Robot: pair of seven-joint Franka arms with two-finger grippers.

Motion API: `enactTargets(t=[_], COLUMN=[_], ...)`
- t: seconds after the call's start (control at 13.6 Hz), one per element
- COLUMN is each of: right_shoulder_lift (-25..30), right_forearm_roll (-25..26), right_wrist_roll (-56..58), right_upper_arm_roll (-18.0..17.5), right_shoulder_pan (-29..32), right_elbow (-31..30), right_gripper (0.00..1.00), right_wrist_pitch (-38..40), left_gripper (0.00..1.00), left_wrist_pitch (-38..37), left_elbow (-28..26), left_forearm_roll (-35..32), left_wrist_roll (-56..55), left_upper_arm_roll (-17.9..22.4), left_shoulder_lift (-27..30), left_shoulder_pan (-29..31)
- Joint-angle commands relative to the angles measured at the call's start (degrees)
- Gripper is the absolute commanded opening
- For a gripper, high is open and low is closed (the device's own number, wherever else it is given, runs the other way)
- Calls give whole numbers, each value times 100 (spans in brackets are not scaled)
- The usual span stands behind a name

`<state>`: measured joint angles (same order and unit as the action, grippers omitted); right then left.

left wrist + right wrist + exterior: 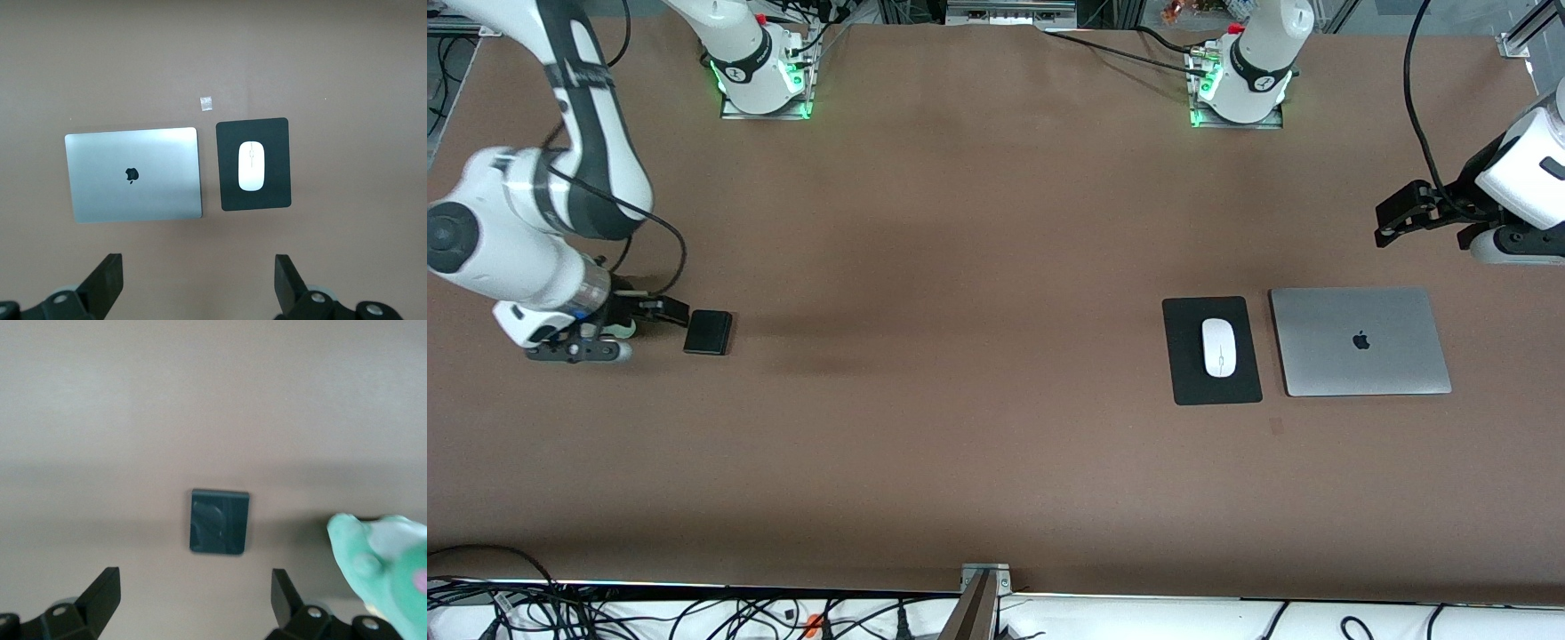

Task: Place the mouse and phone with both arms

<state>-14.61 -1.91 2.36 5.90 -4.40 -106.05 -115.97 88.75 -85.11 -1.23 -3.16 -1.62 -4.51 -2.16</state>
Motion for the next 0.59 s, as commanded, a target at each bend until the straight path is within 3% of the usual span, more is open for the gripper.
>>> enactTargets(t=[0.0, 0.51], right_shoulder_lift=[273, 1302], right_forearm_roll=[-20, 51], right_wrist_roll=[89, -331], right_upper_arm_roll=[-45, -263], right_shoulder_pan=[97, 114], right_elbow=[627, 972], right_gripper=[100, 100], right_wrist_pitch=[1082, 2199], left_gripper=[100, 100], left_wrist_pitch=[-42, -42], left_elbow=[153, 144], left_forearm_roll=[97, 97], left_wrist_roll=[17, 17], left_upper_arm_roll=[12, 12], left_shoulder_lift=[-59, -59], left_shoulder_pan=[5, 14])
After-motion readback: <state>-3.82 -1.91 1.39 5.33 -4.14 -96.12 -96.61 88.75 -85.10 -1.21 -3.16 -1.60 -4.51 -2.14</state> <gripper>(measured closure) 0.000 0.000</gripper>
